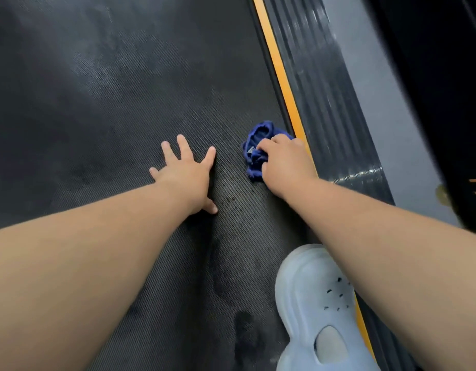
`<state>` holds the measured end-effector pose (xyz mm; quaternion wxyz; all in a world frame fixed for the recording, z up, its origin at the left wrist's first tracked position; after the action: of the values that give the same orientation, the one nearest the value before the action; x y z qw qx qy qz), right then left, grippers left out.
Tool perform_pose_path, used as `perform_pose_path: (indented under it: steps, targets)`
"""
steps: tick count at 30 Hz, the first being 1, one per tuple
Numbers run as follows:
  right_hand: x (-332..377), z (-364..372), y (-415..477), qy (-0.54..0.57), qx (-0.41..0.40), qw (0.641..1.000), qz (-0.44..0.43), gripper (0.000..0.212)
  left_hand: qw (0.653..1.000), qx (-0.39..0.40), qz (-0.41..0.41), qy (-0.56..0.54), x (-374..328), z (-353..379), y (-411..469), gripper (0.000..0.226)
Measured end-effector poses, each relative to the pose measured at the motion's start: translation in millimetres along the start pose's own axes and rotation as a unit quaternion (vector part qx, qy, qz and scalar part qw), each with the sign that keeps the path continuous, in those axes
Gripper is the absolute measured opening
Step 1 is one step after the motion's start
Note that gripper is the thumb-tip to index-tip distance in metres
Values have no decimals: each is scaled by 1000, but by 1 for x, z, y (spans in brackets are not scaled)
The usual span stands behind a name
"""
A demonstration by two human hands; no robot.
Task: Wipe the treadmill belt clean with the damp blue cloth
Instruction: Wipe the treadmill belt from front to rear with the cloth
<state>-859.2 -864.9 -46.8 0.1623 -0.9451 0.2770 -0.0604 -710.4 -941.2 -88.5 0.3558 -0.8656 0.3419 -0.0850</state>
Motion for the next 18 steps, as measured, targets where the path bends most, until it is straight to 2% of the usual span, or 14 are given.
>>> perform_pose_path:
  steps: [3, 8, 13, 18]
  targets:
    - [4, 8, -28, -18, 11, 999, -27, 29, 1000, 7, -2, -5, 0, 1, -1, 129]
    - [9, 24, -64, 39, 64, 997, 14, 33, 1000, 11, -2, -8, 1, -1, -3, 129]
    - [17, 21, -64, 31, 81, 993, 75, 31, 1000, 9, 5, -11, -5, -2, -2, 128]
    - [26, 18, -58, -9, 116, 991, 65, 39, 1000, 5, 4, -12, 0, 0, 0, 128]
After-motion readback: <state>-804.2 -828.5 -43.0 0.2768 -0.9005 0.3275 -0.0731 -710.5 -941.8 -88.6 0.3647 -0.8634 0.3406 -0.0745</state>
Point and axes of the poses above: each hand's wrist, its own y-axis towards the middle knuckle, its own z-axis out of the palm, x = y × z, the point moved 9 cm from there along y, towards the middle knuckle, and after that the axes turned 1 degree about -x, right-handed, at the moved point
